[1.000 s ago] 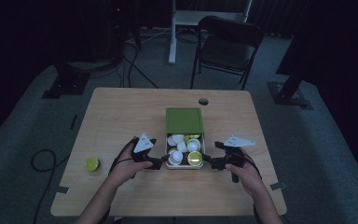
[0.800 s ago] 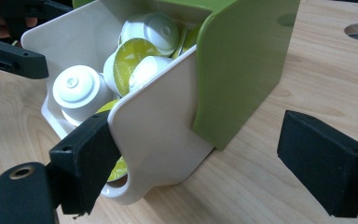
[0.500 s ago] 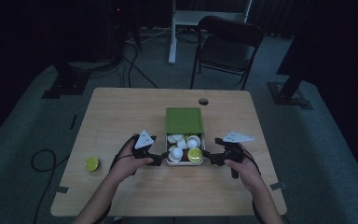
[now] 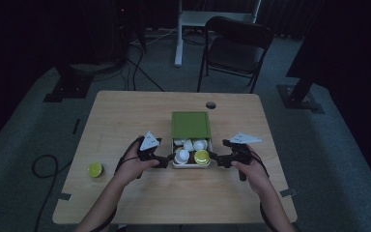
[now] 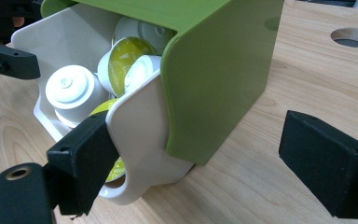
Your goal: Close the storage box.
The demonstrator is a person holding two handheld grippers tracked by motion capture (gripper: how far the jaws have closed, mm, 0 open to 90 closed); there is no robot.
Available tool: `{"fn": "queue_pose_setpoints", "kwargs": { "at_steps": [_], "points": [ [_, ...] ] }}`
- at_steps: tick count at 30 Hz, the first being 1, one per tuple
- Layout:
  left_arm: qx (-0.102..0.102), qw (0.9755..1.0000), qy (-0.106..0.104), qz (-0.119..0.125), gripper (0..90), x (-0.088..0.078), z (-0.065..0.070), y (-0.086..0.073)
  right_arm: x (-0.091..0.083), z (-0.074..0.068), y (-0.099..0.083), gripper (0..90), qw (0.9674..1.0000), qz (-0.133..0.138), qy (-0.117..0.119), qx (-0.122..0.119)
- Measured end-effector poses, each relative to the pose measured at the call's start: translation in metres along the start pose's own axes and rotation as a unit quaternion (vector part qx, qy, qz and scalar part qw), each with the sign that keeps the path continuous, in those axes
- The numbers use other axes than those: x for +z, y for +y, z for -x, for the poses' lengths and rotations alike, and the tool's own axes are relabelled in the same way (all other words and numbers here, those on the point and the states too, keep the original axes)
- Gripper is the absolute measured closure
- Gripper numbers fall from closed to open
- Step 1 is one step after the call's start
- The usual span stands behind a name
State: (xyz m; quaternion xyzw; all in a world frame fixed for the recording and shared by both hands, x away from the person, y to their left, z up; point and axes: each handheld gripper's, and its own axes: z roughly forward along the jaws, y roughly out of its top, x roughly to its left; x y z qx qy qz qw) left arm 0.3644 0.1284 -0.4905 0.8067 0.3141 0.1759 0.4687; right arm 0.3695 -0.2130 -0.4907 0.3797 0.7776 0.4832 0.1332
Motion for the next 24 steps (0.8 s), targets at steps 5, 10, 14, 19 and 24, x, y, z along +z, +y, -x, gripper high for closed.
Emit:
{"fn": "queue_pose_setpoints", "kwargs": {
  "at_steps": [5,10,14,19,24],
  "points": [
    [-0.001,1.0,-0.001,-0.001,15.2,0.002,-0.003,0.001,0.002,0.002,0.001,11.7,1.0,0.0,0.001,0.006],
    [-0.003,1.0,0.0,-0.001,15.2,0.004,-0.006,0.003,0.005,0.005,0.004,11.7,1.0,-0.003,-0.003,0.004],
    [-0.002,1.0,0.002,-0.001,15.2,0.006,-0.009,0.004,0.007,0.006,0.007,11.7,1.0,-0.004,-0.006,0.003],
    [-0.003,1.0,0.005,-0.001,15.2,0.009,-0.012,0.006,0.01,0.009,0.009,11.7,0.9999,-0.004,-0.009,0.005],
    [-0.002,1.0,0.008,-0.001,15.2,0.011,-0.014,0.008,0.012,0.012,0.011,11.7,0.9999,-0.003,-0.012,0.008]
  ]
}}
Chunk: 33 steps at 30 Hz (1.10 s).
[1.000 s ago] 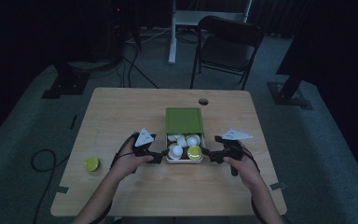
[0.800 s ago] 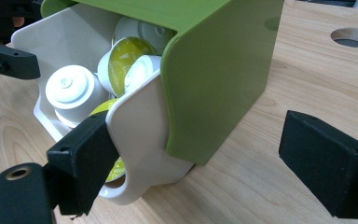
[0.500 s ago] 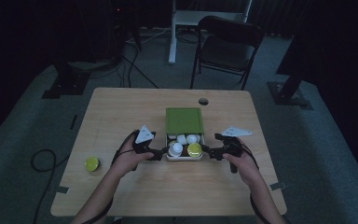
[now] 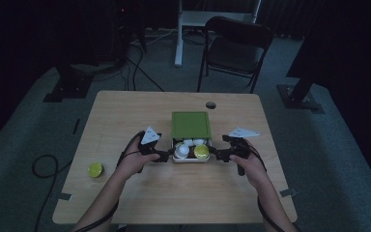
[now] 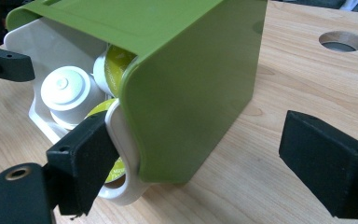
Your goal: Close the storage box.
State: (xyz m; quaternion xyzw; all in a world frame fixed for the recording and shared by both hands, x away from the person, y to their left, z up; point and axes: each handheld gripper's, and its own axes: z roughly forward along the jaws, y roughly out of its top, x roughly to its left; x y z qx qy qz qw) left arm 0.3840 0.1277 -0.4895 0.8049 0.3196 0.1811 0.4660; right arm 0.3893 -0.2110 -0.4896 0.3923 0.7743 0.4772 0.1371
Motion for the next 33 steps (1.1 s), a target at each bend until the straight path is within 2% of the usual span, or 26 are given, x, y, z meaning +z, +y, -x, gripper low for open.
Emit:
{"fn": "queue_pose_setpoints", "kwargs": {
  "at_steps": [13,16,21,26,29,31,33],
  "points": [
    [0.006,0.9999,0.006,-0.005,15.2,0.006,-0.006,0.006,0.008,0.004,0.005,11.7,1.0,-0.002,-0.009,0.004],
    [0.007,0.9999,0.009,-0.006,11.8,0.007,-0.008,0.006,0.011,0.004,0.005,11.8,0.9999,-0.005,-0.01,0.004],
    [0.008,0.9999,0.009,-0.008,11.2,0.007,-0.008,0.007,0.014,0.003,0.005,12.2,0.9999,-0.008,-0.014,0.002],
    [0.012,0.9996,0.022,-0.011,11.2,0.006,-0.009,0.008,0.016,0.002,0.005,12.2,0.9999,-0.008,-0.012,0.003],
    [0.006,0.9996,0.026,-0.009,11.5,0.005,-0.011,0.007,0.017,0.001,0.006,12.9,0.9999,-0.008,-0.012,0.001],
    [-0.008,0.9994,0.033,-0.012,11.6,0.005,-0.013,0.007,0.018,-0.001,0.006,12.9,0.9999,-0.007,-0.01,0.001],
    [-0.007,0.9993,0.036,-0.01,11.7,0.005,-0.013,0.006,0.019,-0.002,0.006,13.2,0.9999,-0.007,-0.009,0.001]
  ]
}}
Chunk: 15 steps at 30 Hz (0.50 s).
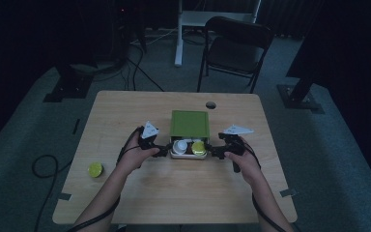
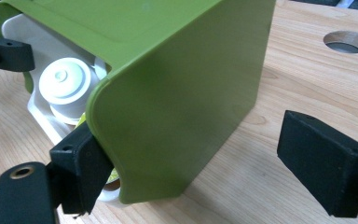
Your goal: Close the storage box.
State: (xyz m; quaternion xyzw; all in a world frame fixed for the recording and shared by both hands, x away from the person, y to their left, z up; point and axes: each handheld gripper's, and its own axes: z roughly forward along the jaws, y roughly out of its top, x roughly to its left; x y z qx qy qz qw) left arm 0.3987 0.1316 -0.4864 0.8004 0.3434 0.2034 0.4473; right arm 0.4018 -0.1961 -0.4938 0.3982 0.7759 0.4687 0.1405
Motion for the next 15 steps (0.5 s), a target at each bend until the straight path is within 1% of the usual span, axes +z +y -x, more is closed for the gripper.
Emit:
{"fn": "queue_pose_setpoints", "kwargs": {
  "at_steps": [3,5,7,9,10,11,12,13,15],
  "points": [
    [-0.011,0.9999,-0.003,0.001,11.8,0.0,-0.0008,-0.0014,0.0005,-0.0007,0.0004,13.0,1.0,-0.001,-0.003,-0.001],
    [-0.01,0.9999,-0.003,0.005,11.9,0.0,-0.0005,-0.0021,0.0001,-0.0007,0.0002,11.8,1.0,0.0,-0.007,-0.003],
    [-0.012,0.9999,-0.004,0.008,13.0,-0.0005,0.0001,-0.0027,-0.0001,-0.0019,0.0002,13.0,0.9999,0.003,-0.01,-0.009],
    [-0.014,0.9998,-0.004,0.014,14.2,-0.0018,0.0012,-0.0028,-0.0007,-0.0023,0.0009,13.0,0.9999,0.007,-0.006,-0.006],
    [-0.019,0.9996,-0.006,0.02,14.2,-0.003,0.0017,-0.0021,-0.0012,-0.0027,0.0016,13.0,0.9999,0.012,-0.003,-0.001],
    [-0.023,0.9994,-0.008,0.023,14.2,-0.0038,0.0022,-0.0017,-0.0017,-0.0034,0.0029,13.0,0.9998,0.019,0.005,0.007],
    [-0.025,0.9992,-0.011,0.028,14.2,-0.0051,0.003,-0.0008,-0.002,-0.0042,0.0037,13.0,0.9996,0.023,0.01,0.01],
    [-0.023,0.9991,-0.013,0.034,14.2,-0.0064,0.0044,0.0002,-0.0021,-0.0058,0.0048,13.0,0.9996,0.025,0.013,0.01],
    [-0.014,0.9992,-0.006,0.036,14.2,-0.0089,0.0059,0.0014,-0.0023,-0.0097,0.007,13.0,0.9997,0.024,0.011,-0.002]
  ]
}}
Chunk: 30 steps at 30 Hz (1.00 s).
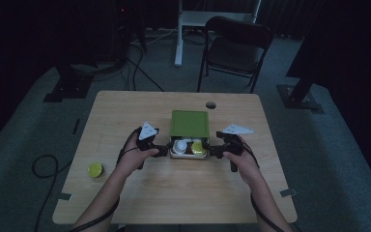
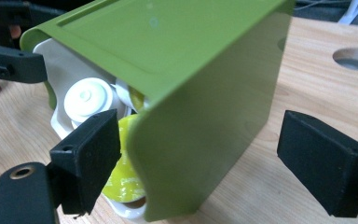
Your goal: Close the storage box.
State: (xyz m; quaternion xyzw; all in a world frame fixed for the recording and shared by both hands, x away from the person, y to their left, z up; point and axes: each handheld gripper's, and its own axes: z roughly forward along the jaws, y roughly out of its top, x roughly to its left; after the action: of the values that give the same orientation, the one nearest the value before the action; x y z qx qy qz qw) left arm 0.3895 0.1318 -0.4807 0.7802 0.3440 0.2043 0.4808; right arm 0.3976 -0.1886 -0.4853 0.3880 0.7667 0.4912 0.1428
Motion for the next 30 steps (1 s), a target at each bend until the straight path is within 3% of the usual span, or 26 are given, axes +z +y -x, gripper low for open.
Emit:
{"fn": "queue_pose_setpoints", "kwargs": {
  "at_steps": [4,14,19,30],
  "points": [
    [-0.002,0.9998,-0.01,0.014,14.2,-0.005,0.003,0.001,-0.001,-0.007,0.002,12.9,0.9995,-0.003,0.001,-0.03],
    [-0.006,0.9998,0.003,0.017,14.2,-0.016,0.003,-0.003,-0.006,-0.008,0.001,12.9,0.9995,0.005,-0.004,-0.03],
    [0.004,0.9998,0.0,0.018,14.2,-0.02,0.004,-0.005,-0.011,-0.01,-0.003,12.9,0.9988,0.0,-0.015,-0.046],
    [0.013,0.9999,0.003,0.006,14.2,-0.03,0.004,-0.013,-0.026,-0.007,-0.015,12.8,0.9993,-0.002,-0.021,-0.032]
  ]
}}
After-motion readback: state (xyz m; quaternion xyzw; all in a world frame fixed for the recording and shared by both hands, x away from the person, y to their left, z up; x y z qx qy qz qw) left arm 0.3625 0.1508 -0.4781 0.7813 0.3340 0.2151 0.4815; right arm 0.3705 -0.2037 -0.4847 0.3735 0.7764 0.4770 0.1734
